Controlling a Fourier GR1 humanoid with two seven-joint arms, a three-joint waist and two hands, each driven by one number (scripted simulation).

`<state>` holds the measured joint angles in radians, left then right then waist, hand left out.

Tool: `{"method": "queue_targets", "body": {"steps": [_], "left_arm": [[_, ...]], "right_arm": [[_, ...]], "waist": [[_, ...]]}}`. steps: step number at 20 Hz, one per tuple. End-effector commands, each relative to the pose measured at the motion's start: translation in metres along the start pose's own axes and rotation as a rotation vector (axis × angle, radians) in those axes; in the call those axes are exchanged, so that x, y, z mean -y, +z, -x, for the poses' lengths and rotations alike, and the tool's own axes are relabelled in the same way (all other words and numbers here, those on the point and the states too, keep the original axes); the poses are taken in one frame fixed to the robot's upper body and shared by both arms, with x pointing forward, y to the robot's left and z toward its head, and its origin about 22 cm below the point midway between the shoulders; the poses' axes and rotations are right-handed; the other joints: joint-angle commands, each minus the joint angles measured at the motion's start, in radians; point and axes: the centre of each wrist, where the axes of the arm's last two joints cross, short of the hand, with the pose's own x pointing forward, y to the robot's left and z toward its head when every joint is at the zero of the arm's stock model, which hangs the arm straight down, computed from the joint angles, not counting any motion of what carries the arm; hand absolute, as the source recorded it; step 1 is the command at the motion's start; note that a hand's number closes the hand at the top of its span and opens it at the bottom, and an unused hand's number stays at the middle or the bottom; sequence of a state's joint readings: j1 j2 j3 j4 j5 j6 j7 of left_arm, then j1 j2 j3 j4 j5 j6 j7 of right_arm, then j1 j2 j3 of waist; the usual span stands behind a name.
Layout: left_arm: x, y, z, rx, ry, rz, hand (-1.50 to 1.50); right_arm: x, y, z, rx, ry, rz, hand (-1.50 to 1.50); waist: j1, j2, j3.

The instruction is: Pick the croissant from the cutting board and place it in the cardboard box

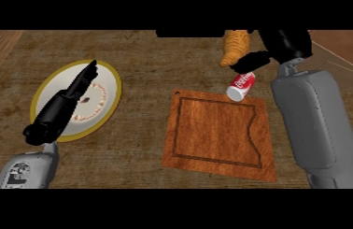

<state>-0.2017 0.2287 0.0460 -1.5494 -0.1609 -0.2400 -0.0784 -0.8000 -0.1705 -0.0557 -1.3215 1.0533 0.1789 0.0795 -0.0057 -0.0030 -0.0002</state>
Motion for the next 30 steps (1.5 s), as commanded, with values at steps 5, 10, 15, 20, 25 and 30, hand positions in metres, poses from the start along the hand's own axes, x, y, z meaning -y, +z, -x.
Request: {"method": "queue_targets", "body": {"steps": [5, 10, 15, 20, 25, 30], "left_arm": [[0.0, -0.007, -0.007, 0.014, 0.005, 0.027, 0.0], [0.01, -0.012, -0.005, 0.018, -0.005, 0.032, 0.0], [0.012, -0.015, -0.008, 0.029, 0.005, 0.02, 0.0], [-0.002, -0.008, -0.008, 0.027, 0.01, 0.045, 0.0], [0.011, -0.008, -0.014, 0.054, 0.003, 0.041, 0.0], [0.004, -0.02, -0.021, 0.049, 0.007, 0.053, 0.0]], "right_arm": [[0.064, -0.022, 0.051, -0.304, -0.068, 0.192, 1.5], [0.085, -0.023, 0.112, -0.415, -0.073, 0.222, 1.5], [0.102, -0.02, 0.151, -0.441, 0.069, 0.114, 1.5], [0.094, 0.002, 0.197, -0.565, 0.055, -0.159, 1.5], [0.106, 0.026, 0.234, -0.556, 0.02, -0.286, 1.5], [0.101, 0.031, 0.245, -0.648, 0.047, -0.436, 1.5]], "waist": [[0.017, 0.007, 0.0], [0.026, 0.012, 0.0], [0.03, 0.013, 0.0], [0.042, 0.019, 0.001], [0.048, 0.02, 0.002], [0.06, 0.025, 0.002]]}}
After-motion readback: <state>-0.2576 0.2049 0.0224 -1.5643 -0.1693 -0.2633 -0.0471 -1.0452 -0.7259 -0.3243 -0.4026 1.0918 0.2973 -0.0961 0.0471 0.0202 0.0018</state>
